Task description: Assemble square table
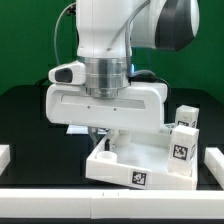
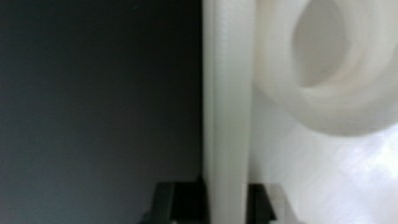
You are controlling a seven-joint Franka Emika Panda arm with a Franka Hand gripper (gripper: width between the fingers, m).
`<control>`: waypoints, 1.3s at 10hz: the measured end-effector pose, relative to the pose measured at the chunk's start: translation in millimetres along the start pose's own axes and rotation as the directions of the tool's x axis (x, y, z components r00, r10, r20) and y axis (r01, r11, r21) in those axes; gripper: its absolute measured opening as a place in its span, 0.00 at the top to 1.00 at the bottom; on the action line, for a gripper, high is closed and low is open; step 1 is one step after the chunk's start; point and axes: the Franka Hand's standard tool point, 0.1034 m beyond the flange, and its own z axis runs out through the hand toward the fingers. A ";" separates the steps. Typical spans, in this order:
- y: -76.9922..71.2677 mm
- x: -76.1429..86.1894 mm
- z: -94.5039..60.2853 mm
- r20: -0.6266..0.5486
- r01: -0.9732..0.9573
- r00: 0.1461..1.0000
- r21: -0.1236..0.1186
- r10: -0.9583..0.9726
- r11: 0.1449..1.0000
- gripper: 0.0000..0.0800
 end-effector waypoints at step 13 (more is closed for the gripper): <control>-19.6 77.3 -16.8 0.078 0.980 0.194 -0.056 -0.978 0.190 0.93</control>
Offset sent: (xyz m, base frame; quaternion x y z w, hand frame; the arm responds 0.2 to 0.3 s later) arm 0.0546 -0.0268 0.0123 0.0614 0.0216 -0.4852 0.8720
